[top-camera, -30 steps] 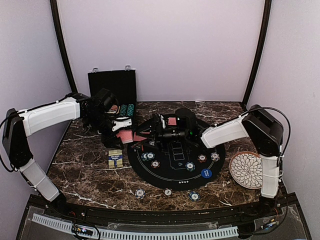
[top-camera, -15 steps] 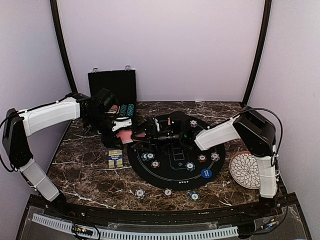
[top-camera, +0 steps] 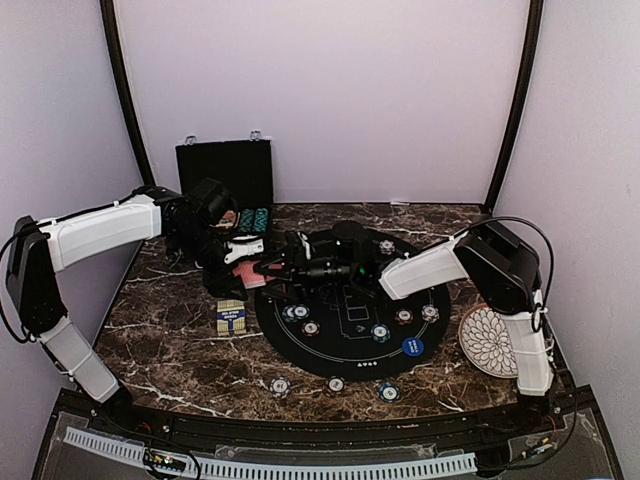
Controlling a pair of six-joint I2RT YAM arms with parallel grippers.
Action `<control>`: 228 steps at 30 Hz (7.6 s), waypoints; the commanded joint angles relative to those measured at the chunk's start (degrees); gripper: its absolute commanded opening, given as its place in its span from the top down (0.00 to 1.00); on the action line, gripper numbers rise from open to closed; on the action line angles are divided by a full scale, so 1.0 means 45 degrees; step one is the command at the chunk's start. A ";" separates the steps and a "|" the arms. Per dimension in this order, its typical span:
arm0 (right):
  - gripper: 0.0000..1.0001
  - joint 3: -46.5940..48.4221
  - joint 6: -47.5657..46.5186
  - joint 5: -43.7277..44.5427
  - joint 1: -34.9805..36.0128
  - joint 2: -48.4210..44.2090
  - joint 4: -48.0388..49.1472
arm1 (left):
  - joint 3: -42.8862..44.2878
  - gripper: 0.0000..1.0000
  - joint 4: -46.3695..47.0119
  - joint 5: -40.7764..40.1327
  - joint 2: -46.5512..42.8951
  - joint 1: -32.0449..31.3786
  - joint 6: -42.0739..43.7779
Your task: Distribute texas hold em gaming equipment
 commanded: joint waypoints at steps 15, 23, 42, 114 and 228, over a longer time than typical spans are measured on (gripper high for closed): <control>0.28 0.2646 0.0692 -0.0217 0.0391 0.2350 0.0139 | 0.0320 1.00 -0.0417 0.0255 -0.0046 -0.0030 -0.0049; 0.33 0.1293 -0.0024 0.0483 0.0030 0.1567 -0.0913 | 0.0186 1.00 -0.0430 0.0071 -0.0149 -0.0032 0.0033; 0.61 -0.0280 -0.0160 0.0063 -0.0345 -0.0625 -0.0250 | -0.0016 1.00 -0.0274 -0.0085 -0.0134 -0.0030 0.0176; 0.47 -0.5559 -0.8489 0.4633 -0.3482 -0.8365 -1.5349 | -0.0274 1.00 -0.0488 -0.0143 -0.0094 -0.0039 0.0347; 0.90 0.0157 -0.0282 -0.1321 -0.0591 -0.0912 -0.1255 | -0.0096 1.00 -0.0463 -0.0198 -0.0006 -0.0203 0.0053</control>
